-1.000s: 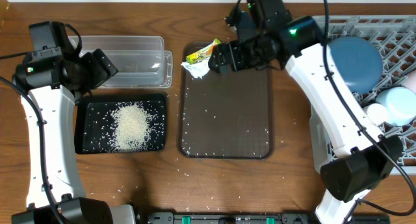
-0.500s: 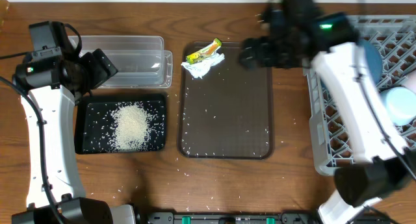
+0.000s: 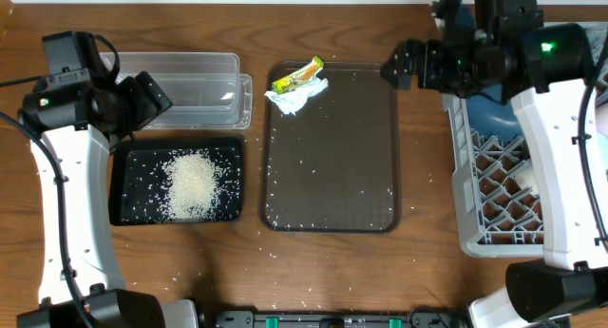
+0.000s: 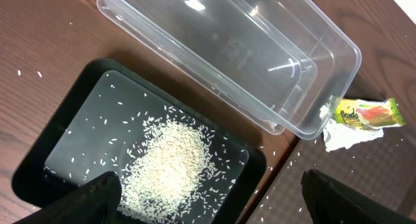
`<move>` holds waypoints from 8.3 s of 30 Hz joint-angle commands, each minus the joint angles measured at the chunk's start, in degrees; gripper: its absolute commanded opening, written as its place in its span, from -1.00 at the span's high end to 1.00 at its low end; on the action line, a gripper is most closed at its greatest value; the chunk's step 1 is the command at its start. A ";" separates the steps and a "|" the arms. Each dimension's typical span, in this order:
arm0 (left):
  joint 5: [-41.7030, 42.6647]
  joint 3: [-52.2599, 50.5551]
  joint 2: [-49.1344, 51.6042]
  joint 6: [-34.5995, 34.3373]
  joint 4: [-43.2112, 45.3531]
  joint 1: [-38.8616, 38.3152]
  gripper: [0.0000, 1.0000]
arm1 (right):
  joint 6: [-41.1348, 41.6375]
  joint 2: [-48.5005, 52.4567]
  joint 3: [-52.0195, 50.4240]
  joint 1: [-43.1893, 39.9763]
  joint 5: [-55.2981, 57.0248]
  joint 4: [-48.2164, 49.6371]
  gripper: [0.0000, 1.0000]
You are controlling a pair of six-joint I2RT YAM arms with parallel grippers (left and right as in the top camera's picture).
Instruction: Sort waste into correct bins and load items into the dishwasher rack
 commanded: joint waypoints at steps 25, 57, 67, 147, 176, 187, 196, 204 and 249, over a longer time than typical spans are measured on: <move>-0.31 1.29 0.02 0.33 -0.13 0.17 -0.83 | 10.56 16.13 0.70 13.66 11.21 17.22 -0.98; 28.68 0.63 0.00 5.92 -7.93 -8.15 -0.84 | 10.67 14.40 2.86 -15.78 10.62 -2.84 -0.99; 7.76 0.74 0.07 5.92 -4.48 -38.23 -0.83 | 10.67 14.40 2.86 -15.30 10.60 -2.84 -0.98; -17.90 17.64 46.40 18.10 19.98 -40.26 -0.29 | 10.64 14.40 2.84 -15.28 10.62 -2.71 -0.98; 4.68 16.44 32.89 15.56 11.54 -40.72 0.88 | 10.64 14.40 2.84 -15.28 10.62 -2.71 -0.98; -5.73 16.44 21.29 15.02 13.66 -38.91 0.87 | 10.64 14.40 2.84 -15.28 10.62 -2.71 -0.99; -14.27 16.41 20.61 5.27 14.27 -30.08 0.88 | 10.64 14.40 2.86 -15.28 10.62 -2.71 -0.98; -14.25 16.37 20.65 0.07 14.05 -19.93 0.87 | 10.64 14.40 2.84 -15.28 10.62 -2.71 -0.98; 1.14 8.76 15.30 -1.03 15.78 -12.52 0.05 | 10.64 14.40 2.84 -15.28 10.62 -2.71 -0.98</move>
